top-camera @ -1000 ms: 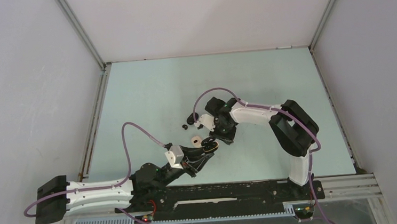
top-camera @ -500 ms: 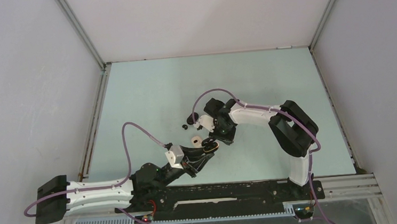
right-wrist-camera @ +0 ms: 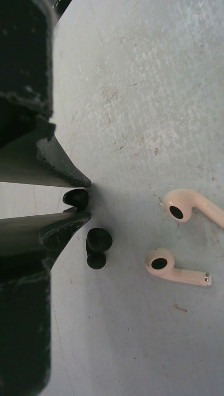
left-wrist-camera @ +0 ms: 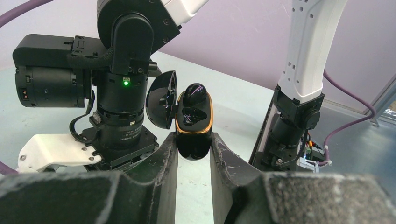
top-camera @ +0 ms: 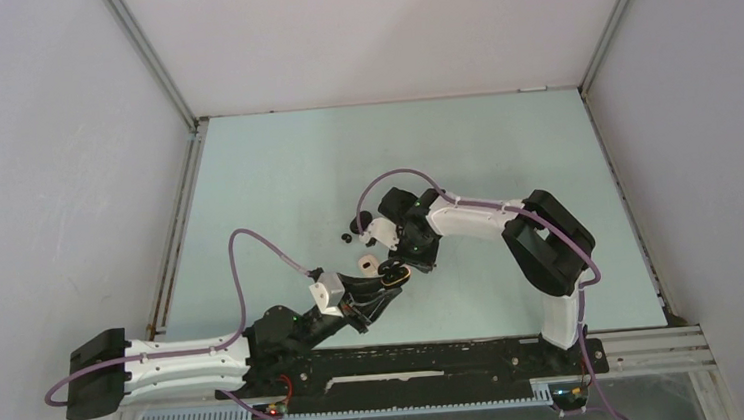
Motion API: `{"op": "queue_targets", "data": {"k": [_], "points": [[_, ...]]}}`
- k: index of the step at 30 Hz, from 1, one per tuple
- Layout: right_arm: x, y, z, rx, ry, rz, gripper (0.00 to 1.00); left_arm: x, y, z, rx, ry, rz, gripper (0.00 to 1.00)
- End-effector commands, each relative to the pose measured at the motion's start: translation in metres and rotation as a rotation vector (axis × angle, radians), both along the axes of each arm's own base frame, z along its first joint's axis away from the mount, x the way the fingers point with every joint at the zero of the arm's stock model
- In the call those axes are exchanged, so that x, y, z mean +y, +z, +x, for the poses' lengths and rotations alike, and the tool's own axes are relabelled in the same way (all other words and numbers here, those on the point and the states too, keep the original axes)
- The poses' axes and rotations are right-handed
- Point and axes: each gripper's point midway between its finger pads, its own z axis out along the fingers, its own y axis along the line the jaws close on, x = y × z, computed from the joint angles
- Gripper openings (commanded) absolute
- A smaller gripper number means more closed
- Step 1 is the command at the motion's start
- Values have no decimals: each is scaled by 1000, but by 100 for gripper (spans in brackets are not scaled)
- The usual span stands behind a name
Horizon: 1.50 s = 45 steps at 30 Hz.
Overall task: Insert the wireless bluetooth earbuds into the charging case
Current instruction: Pick up the earbud from the center of the board.
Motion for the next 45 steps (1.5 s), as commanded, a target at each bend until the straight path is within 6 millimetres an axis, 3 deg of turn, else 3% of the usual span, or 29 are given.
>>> {"op": "queue_targets", "data": {"k": [1,23,35,40,45], "points": [[7,-5,1,-4,-3,13,28,1,2,-1,7,1,-24,0],[-9,-5,-2,-4,20,-43,30,0,1,-2,5,-1,-16,0],[-15,-8,-3,-13,23,-59,16,-4,1,-1,4,-5,-12,0],[-13,12,2,-34,5,3,8,-3,0,-2,7,-5,-14,0],[-18,67,8,-71,6,144,0,-4,0,-3,2,-12,-9,0]]}}
